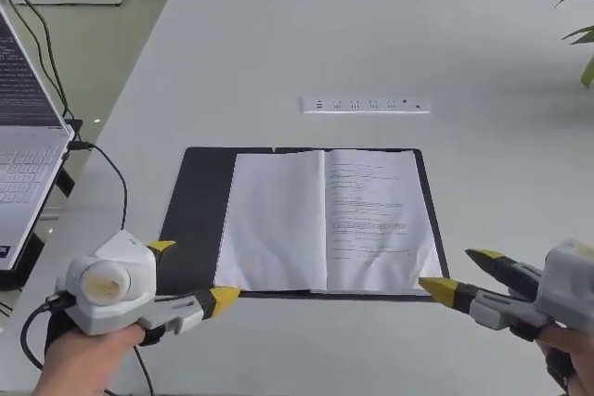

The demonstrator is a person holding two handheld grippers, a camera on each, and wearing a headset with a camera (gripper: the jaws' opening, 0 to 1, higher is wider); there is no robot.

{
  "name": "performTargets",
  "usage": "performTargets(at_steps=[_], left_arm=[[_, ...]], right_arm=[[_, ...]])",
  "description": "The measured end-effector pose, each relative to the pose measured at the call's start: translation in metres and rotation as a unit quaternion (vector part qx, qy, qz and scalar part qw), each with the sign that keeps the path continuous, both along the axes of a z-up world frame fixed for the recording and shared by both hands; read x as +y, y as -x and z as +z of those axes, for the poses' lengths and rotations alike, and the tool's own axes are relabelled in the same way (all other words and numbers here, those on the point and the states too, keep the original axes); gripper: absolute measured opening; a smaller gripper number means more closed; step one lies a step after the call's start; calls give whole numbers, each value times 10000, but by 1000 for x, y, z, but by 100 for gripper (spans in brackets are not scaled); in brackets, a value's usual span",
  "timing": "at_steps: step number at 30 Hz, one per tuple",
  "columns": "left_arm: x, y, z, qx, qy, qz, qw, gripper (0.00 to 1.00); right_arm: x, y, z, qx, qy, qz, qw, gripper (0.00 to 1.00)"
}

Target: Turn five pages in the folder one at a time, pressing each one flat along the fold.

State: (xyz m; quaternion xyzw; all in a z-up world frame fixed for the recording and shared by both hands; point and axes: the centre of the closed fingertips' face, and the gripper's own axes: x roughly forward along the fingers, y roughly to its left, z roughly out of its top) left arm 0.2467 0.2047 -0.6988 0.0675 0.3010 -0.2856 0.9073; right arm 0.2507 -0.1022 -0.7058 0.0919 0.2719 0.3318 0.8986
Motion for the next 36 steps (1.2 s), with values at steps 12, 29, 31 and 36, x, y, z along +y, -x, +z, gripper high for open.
performTargets(at_steps=[12,29,31,36], left_arm=[[-31,-23,6,-19,228,-229,9995,68],[-111,-33,8,-2,315,-1071,9937,67],[-120,-34,7,-18,329,-1154,9928,68],[-142,-39,-1,28,226,-1351,9906,67]], right_arm=[[-4,16,-5,145,-20,-271,9995,71],[-4,20,4,71,-80,-396,9992,71],[-4,22,3,85,-76,-361,9993,71],[-8,26,2,122,-149,-372,9991,71]])
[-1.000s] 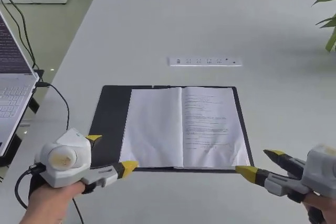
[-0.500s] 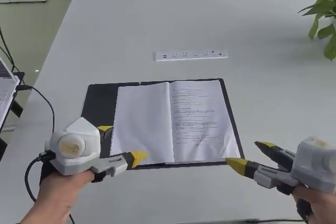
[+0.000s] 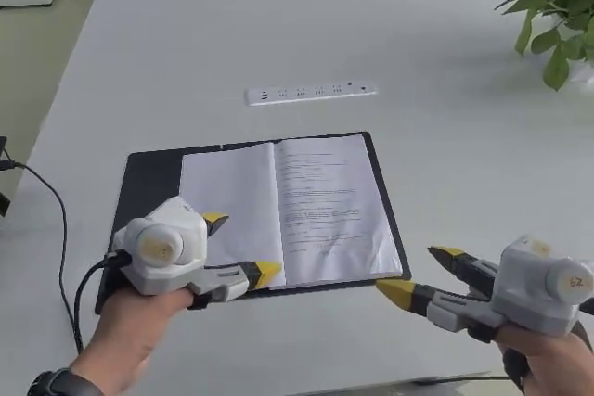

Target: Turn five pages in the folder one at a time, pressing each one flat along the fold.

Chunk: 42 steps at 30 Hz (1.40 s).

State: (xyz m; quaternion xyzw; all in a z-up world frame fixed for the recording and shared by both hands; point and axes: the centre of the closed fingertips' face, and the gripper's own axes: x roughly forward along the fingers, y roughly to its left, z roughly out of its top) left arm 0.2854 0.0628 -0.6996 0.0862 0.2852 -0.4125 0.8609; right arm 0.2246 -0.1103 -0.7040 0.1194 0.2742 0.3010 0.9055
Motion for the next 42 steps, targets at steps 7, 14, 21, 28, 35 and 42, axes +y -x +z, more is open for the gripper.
performTargets(at_steps=[7,14,21,28,35,42], left_arm=[[-33,-6,-15,144,-136,-287,9994,69],[-68,-9,-26,296,-31,-513,9982,68],[-92,-15,-43,438,-8,-536,9976,67],[-115,-24,-59,481,-124,-559,9972,67],[-147,-29,-70,481,-162,-616,9968,67],[-156,-26,-94,506,-456,-499,9964,69]], right_arm=[[-5,4,-2,49,35,40,10000,72],[-13,5,1,36,-34,-59,10000,72],[-22,12,-2,73,-18,-34,10000,74],[-27,13,-3,133,-19,-80,9999,73],[-27,11,-6,180,-49,-99,9998,73],[-33,10,-9,232,-117,-210,9994,72]])
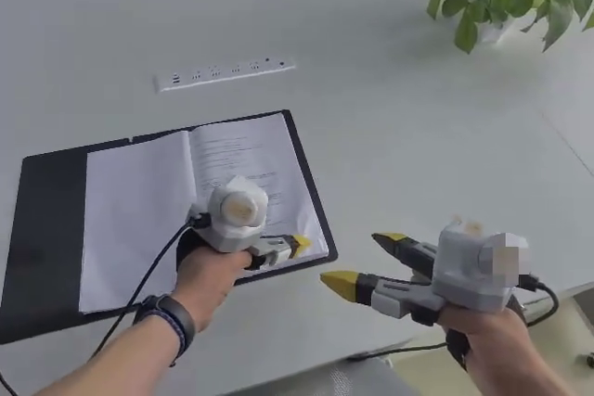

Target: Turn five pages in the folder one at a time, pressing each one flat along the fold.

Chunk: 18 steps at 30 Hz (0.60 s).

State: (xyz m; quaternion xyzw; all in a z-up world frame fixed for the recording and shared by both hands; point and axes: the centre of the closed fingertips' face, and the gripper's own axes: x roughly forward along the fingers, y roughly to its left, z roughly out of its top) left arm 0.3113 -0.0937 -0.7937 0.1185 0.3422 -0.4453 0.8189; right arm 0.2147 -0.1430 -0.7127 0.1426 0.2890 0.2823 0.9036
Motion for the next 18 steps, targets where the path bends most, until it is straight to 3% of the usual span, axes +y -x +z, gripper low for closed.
performTargets(at_steps=[5,8,11,18], left_arm=[[-7,5,-10,74,-36,-16,10000,69],[-3,3,-15,-176,-297,-54,9994,66],[-2,4,-16,-270,-370,-163,9988,65],[-1,2,-17,-315,-382,-199,9986,64]], right_arm=[[-3,-1,-1,24,-58,-54,10000,72],[-4,-2,-5,86,-102,-88,9999,71],[-3,-2,-4,71,-114,-87,9999,71],[0,-3,-8,95,-117,-17,9999,70]])
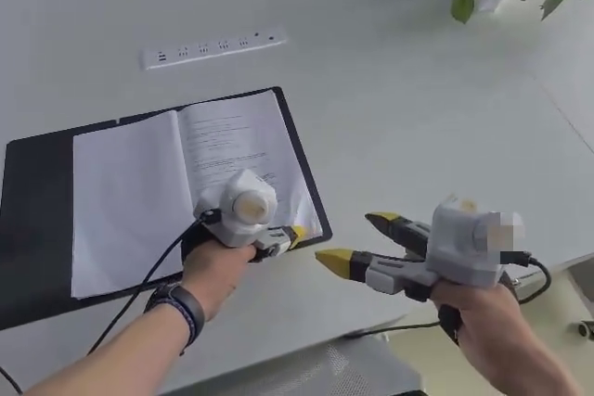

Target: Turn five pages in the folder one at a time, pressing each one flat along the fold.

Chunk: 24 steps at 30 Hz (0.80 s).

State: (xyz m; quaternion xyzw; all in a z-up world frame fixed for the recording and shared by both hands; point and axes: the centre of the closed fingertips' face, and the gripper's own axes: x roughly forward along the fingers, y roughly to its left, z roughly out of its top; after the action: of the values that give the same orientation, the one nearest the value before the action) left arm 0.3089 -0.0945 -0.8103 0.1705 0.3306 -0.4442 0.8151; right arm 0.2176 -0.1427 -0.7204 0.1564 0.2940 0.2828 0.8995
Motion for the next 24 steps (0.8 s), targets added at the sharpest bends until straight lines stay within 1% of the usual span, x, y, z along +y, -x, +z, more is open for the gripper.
performTargets(at_steps=[9,11,15,21,22,24], left_arm=[[3,-2,2,33,42,-20,10000,60],[3,-2,3,69,57,-19,10000,59],[3,-2,3,81,71,-15,9999,59],[3,-1,5,181,142,45,9997,58],[4,-1,5,166,119,50,9998,56],[4,-2,5,178,145,89,9997,56]], right_arm=[[0,-2,-3,23,-58,-1,10000,69],[0,-2,-3,23,-68,-3,10000,69],[0,-4,-4,27,-90,-13,10000,68],[0,-5,-4,28,-135,-29,9999,68],[0,-5,-4,36,-144,-29,9999,68],[0,-5,-5,37,-143,-26,9999,67]])
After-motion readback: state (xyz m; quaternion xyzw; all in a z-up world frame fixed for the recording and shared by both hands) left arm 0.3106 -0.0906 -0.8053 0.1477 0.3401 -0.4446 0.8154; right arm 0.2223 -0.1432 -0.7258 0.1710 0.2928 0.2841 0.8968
